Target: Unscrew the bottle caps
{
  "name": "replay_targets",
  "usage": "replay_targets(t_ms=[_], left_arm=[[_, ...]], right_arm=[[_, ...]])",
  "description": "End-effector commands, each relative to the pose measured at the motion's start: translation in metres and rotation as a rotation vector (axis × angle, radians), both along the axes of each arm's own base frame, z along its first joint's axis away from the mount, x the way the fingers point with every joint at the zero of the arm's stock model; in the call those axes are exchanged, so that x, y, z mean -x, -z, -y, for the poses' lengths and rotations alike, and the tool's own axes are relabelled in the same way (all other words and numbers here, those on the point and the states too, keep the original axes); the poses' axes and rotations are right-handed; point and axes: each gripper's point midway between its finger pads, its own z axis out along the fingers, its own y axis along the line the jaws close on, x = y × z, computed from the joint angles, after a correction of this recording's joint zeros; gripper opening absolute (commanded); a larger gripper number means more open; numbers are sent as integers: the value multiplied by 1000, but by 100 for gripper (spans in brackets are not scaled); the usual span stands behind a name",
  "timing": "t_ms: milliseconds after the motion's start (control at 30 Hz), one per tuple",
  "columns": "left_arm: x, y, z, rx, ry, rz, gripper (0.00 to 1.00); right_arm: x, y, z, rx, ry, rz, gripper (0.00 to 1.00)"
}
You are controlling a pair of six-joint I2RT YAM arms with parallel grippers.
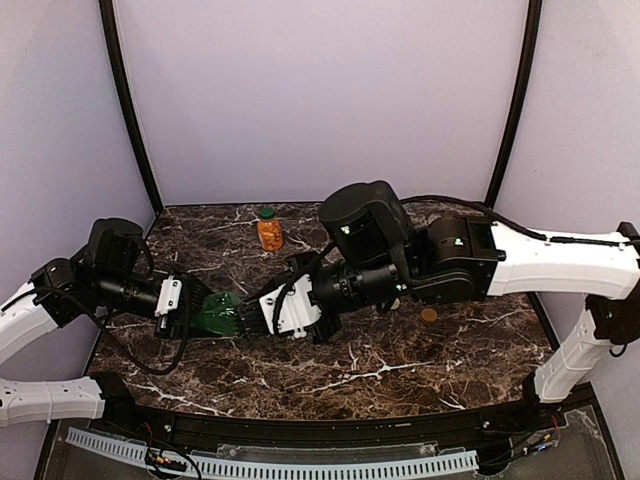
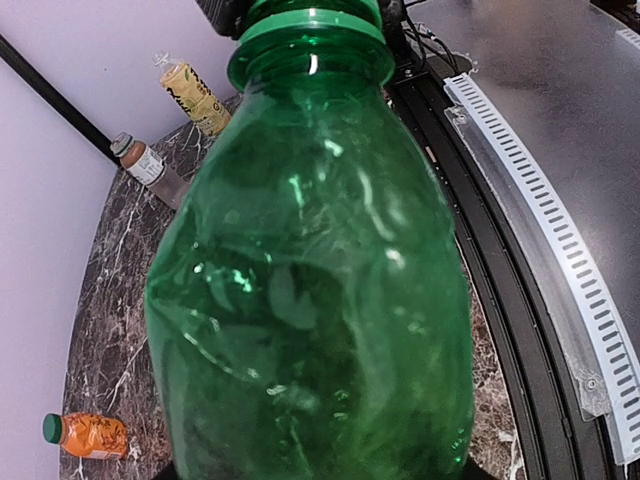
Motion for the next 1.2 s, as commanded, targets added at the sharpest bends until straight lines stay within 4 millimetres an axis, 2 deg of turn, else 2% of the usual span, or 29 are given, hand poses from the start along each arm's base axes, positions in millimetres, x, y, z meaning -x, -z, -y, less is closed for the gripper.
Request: replay_targets(t_ms=[0,100,333,367,433,500,567,733,800,833,867,967,1000,1033,1067,1167], left_arm=[[16,7,-5,-44,79,2,1],[17,6,-4,-38,84,-1,1],[20,4,-5,-29,92,-3,1],[19,4,-5,-29,92,-2,1],[20,3,-4,-22,94,3,1],[18,1,-4,-15,86,7,1],[16,-1,-4,-10,72,10,1],[8,-1,-4,-8,30,32,1],[0,-4,-3,8,-6,49,1],[-4,-8,-2,23,-30,51,1],[-16,-13,0,47,-71,97,1],[-55,-32,-3,108,-257,220,1],[-67,-45,-2,157,-301,285,1],[-80,-50,-7,159,-369,330,1],[-89,-62,-8,200,-405,389,1],[-112,-77,-19,198,-520,534,1]], right_arm=[[4,6,9,67,-59,225,0],[6,6,3,71,-74,260,0],[-1,10,-4,69,-57,317,0],[-2,10,-4,62,-50,320,8],[-5,7,-5,35,-33,330,31],[-6,2,-6,7,-19,334,47],[-7,-5,-4,-22,-3,327,57],[-4,-30,5,-122,34,276,71],[-4,-40,10,-173,56,238,84],[-4,-47,12,-203,76,203,96],[-5,-55,13,-238,106,151,98],[-32,-89,16,-368,282,-169,99],[-46,-97,17,-401,337,-286,99],[-57,-104,18,-434,383,-406,99],[-70,-109,20,-464,432,-515,99],[-106,-111,24,-538,586,-869,94]])
